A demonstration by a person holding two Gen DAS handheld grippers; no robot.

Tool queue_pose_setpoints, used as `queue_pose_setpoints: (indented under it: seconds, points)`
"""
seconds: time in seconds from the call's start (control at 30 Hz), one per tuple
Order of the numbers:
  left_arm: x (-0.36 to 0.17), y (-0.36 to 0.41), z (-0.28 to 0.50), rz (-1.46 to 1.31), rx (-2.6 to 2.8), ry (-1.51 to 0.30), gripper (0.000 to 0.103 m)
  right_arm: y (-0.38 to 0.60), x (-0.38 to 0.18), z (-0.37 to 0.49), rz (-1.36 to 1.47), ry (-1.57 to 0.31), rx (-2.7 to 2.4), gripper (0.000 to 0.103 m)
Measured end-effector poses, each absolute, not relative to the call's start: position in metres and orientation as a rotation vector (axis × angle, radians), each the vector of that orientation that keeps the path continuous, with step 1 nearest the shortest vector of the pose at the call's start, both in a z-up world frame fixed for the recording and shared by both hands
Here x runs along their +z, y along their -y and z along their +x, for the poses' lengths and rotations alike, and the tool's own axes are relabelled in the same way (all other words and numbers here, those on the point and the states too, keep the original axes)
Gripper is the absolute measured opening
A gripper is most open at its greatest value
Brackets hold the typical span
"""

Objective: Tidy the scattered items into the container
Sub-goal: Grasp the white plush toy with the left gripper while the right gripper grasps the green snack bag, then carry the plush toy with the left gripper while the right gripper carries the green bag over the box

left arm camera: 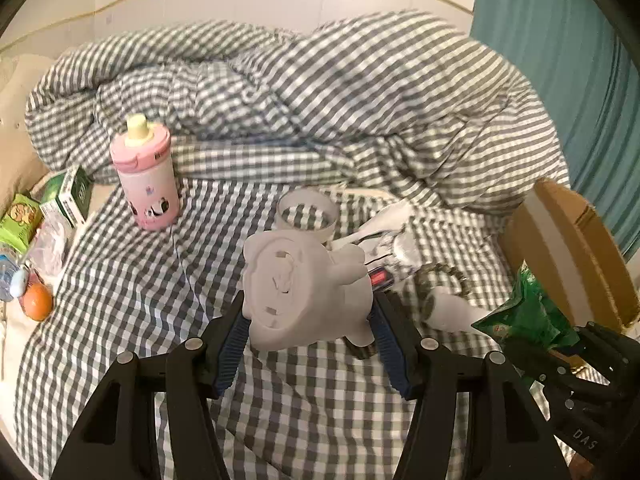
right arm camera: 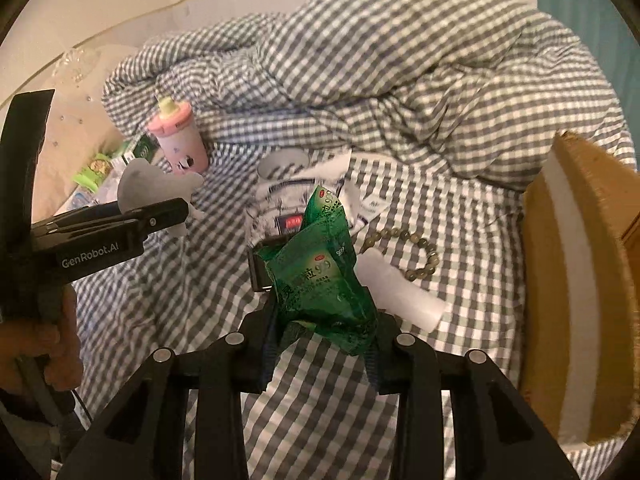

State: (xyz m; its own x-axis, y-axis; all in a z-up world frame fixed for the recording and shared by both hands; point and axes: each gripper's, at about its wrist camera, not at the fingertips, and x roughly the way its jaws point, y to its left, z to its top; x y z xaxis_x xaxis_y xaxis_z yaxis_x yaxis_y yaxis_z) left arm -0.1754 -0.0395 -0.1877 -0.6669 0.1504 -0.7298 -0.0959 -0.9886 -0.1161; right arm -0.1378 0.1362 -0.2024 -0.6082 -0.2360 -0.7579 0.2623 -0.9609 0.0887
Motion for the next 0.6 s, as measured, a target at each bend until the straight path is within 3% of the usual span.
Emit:
queue_pose_setpoints:
  seconds: [0.6]
  points:
    - [-0.119,0.001,-0.109,-1.029,2.767,0.043,0.060,-0.168,-0.127,-0.069,1.024,-0.020,-2.720,0.034]
